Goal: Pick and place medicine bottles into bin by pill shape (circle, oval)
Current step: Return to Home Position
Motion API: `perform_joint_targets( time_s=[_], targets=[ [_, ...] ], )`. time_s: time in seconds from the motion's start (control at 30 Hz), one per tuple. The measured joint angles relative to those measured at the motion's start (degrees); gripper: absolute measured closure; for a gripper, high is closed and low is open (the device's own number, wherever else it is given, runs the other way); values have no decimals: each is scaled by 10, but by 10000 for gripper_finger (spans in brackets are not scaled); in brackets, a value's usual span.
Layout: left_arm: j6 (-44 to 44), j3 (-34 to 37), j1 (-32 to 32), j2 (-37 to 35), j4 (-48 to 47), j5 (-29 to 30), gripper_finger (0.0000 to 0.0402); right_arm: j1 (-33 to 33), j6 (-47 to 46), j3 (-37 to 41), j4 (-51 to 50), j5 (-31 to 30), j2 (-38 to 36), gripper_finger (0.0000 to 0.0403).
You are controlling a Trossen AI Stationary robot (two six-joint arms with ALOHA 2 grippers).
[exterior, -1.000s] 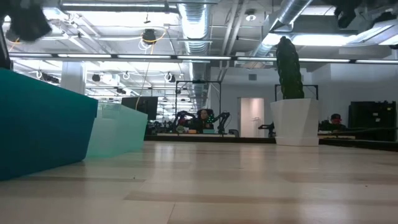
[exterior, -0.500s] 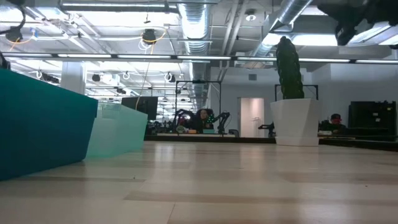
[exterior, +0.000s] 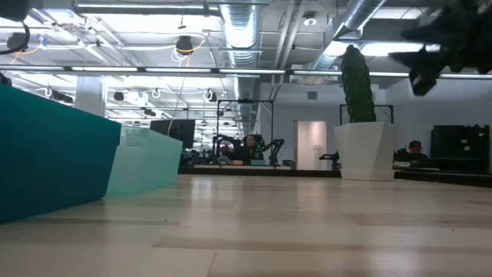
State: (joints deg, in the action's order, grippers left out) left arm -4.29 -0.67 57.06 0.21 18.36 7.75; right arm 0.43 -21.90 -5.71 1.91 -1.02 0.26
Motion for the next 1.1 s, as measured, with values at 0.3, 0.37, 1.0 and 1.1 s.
perform_joint_targets(
  time_s=[0.3,0.37,1.0,1.1],
  targets=[
    [19,1,0,0,-51,45,124,13,-28,52,17,0,7,228],
    [21,1,0,0,-69,54,124,17,-12,52,21,-1,2,228],
    [-6,2,0,0,-133,207,124,2,29,53,-7,-4,6,228],
    [-9,2,0,0,-133,205,124,2,29,53,-7,-4,6,228]
  ],
)
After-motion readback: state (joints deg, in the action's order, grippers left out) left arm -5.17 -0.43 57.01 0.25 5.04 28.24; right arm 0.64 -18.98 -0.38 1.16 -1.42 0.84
